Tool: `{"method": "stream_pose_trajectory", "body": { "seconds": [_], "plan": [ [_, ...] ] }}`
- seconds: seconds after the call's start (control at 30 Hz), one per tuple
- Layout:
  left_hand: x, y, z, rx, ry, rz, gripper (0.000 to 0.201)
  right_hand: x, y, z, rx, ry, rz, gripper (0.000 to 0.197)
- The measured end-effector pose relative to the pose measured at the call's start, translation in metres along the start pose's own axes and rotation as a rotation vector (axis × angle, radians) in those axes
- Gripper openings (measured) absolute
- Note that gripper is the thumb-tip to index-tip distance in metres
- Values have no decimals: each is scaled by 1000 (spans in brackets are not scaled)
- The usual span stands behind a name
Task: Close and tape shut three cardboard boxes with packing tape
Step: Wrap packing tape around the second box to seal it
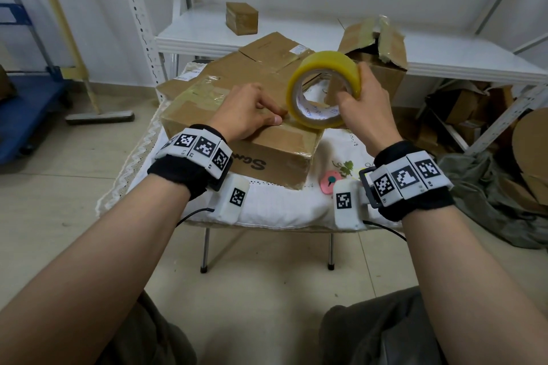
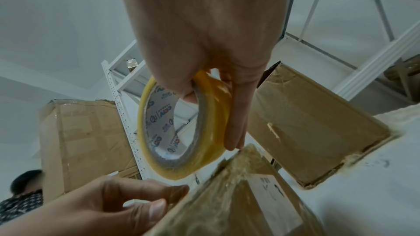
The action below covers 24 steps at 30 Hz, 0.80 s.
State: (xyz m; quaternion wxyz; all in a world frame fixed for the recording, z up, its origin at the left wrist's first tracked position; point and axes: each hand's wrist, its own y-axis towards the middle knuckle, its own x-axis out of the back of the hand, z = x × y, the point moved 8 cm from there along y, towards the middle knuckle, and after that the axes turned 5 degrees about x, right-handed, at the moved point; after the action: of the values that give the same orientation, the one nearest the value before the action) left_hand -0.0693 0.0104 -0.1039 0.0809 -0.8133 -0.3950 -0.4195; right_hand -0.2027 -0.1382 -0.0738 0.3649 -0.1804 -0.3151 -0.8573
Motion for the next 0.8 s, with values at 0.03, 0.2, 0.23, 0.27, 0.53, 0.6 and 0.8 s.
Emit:
{"method": "stream_pose_trajectory", "body": {
  "seconds": [0.03,0.2,0.23,0.27,0.53,0.6,0.8],
  "plan": [
    [0,0,0,-1,3,0,19,0,0,0,-3,-1,2,32],
    [-1,1,2,4,10,-2,22,14,1,-6,-28,-9,-24,32],
    [-1,1,1,6,15,-2,22,17,0,-8,-34,-9,-26,34],
    [-1,1,1,8,19,-3,22,18,-1,-10,-38,-12,-21,35],
    [-2,1,-19,-12,120,-17,29,21,-5,-20,-49,-9,29,16],
    [-7,1,-26,-36,149,8,33,21,-3,-26,-54,1,45,16],
    [-14,2,-31,-69,156,60,33,14,-2,-45,-168,185,97,25]
  ]
}}
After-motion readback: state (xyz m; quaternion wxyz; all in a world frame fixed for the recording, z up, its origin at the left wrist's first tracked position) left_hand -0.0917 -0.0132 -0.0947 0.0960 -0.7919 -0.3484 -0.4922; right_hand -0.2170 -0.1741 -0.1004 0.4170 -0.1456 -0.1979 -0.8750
